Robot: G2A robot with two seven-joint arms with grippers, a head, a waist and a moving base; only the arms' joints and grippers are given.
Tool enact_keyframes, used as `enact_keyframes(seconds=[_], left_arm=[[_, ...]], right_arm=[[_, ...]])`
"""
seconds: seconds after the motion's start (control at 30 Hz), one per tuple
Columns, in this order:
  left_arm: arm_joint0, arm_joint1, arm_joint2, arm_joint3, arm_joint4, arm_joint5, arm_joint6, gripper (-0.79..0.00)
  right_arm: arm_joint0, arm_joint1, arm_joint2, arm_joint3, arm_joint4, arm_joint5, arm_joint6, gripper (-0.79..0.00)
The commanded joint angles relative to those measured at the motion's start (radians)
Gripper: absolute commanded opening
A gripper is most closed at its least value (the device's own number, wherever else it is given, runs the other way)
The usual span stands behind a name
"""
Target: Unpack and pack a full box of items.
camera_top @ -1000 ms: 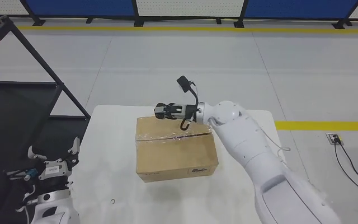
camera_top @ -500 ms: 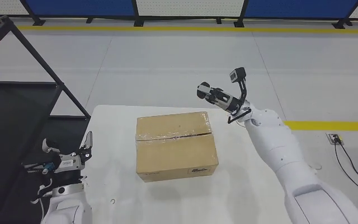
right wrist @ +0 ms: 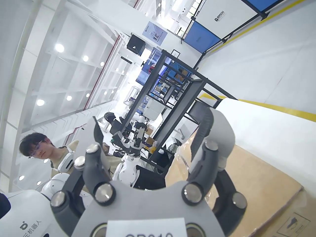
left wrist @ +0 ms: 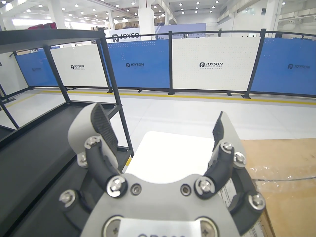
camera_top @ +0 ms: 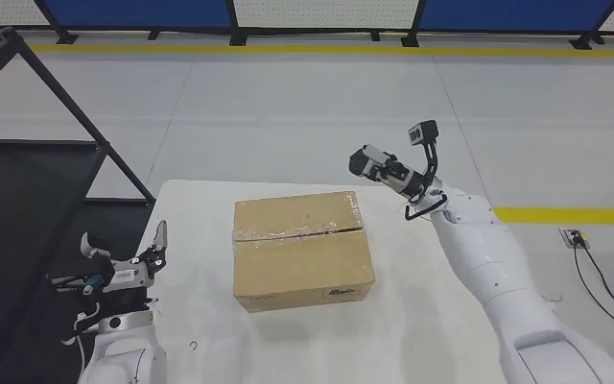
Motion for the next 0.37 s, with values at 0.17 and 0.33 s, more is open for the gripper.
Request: enact_keyframes(seconds=[0.17,0.33], left_arm=[[0.0,0.0,0.0,0.0,0.0,0.0,0.0,-0.001],[0.0,0.0,0.0,0.0,0.0,0.0,0.0,0.0]], right_arm=[[0.0,0.0,0.0,0.0,0.0,0.0,0.0,0.0],[0.0,0.0,0.0,0.0,0.0,0.0,0.0,0.0]])
